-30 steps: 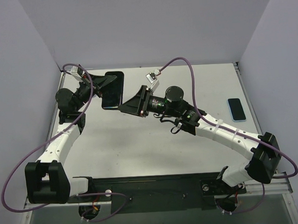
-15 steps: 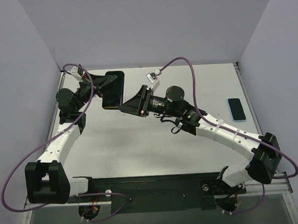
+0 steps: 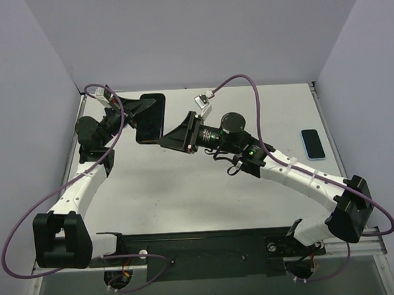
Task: Take the phone out of the phone case
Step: Remove the phone case from the phone.
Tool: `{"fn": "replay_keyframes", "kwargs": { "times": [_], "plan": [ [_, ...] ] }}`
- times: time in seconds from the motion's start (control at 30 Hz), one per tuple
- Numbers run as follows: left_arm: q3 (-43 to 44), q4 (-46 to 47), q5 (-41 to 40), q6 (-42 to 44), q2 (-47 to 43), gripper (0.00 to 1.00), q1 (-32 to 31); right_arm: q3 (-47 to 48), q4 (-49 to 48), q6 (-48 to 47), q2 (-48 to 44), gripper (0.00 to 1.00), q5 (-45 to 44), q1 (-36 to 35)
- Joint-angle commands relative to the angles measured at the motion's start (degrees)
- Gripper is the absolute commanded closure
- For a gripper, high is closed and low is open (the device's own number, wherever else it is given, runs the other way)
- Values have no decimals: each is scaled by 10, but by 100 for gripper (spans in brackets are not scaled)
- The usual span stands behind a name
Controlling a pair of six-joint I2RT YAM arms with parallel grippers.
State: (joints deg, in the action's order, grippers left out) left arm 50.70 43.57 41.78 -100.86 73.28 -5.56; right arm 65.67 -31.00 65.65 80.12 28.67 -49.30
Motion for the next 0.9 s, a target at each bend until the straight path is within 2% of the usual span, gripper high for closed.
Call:
{"fn": "replay_keyframes", "kwargs": {
  "times": [0.0,0.27,0.57,0.77,0.87],
  "plan": [
    [14,40,7,2,-17,100,-14,27,-52,4,4,66,-8,8],
    [45,-74,11,113,-45,100,-28,39,-61,37,23,66,-21,19],
    [8,79,12,1,-24,100,-37,47,-43,41,49,66,-47,23],
    [10,84,12,-4,-37,100,-44,41,-20,33,53,67,-68,32],
    [12,59,13,18,-39,100,-52,75,-22,37,76,77,-50,32]
  ]
}}
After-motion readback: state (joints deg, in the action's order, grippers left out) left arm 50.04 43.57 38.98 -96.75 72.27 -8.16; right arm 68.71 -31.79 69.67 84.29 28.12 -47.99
